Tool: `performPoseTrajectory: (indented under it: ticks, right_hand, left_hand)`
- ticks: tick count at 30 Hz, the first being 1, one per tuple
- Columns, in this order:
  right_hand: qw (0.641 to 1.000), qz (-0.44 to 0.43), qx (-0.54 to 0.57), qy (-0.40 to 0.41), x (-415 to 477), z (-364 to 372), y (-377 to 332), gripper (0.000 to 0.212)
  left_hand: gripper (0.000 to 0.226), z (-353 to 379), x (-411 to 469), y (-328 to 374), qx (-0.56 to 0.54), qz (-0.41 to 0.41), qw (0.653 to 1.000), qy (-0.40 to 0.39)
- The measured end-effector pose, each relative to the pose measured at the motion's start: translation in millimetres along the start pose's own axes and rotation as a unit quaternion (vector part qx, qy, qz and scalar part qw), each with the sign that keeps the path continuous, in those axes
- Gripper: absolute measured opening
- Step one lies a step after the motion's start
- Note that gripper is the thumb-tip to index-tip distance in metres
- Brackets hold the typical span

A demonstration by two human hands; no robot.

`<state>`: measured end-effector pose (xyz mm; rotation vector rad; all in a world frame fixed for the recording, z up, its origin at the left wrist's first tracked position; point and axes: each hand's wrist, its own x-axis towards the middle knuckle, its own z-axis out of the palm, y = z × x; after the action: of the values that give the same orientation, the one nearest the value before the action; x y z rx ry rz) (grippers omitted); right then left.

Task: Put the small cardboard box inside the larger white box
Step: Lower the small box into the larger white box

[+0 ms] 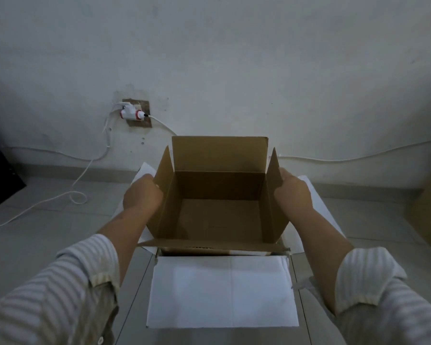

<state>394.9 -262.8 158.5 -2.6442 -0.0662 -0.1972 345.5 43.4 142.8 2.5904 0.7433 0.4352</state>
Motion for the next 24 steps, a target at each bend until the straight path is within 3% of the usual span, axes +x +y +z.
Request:
performPoseTrajectory:
  ticks: [2, 7, 11, 19, 24]
  right_hand:
    - [0.999, -0.001, -0.033, 0.005, 4.5, 12.0, 6.4, 0.026]
    - [0.996, 0.047, 0.081, -0.003, 11.1, 50.1, 25.3, 0.021]
    - [0.997, 0.012, 0.073, 0.020, 8.7, 78.8, 43.7, 0.019]
    - [0.999, 0.020, 0.027, -0.032, 12.4, 122.4, 75.9, 0.044]
    - [0.999, 0.021, 0.015, -0.038, 10.3, 141.5, 89.2, 0.044]
  left_hand:
    - [0.021, 12.2, -5.6, -8.2, -0.004, -0.006, 1.000, -0.001]
    - [0.020, 45.0, -12.9, -28.5, -0.009, -0.022, 1.000, -0.014]
    - [0.016, 70.9, -13.7, -40.9, -0.025, -0.024, 0.999, -0.016]
    - [0.013, 124.8, -11.7, -60.5, -0.037, -0.036, 0.998, -0.045]
    - [0.019, 145.6, -13.6, -68.4, -0.031, -0.031, 0.997, -0.057]
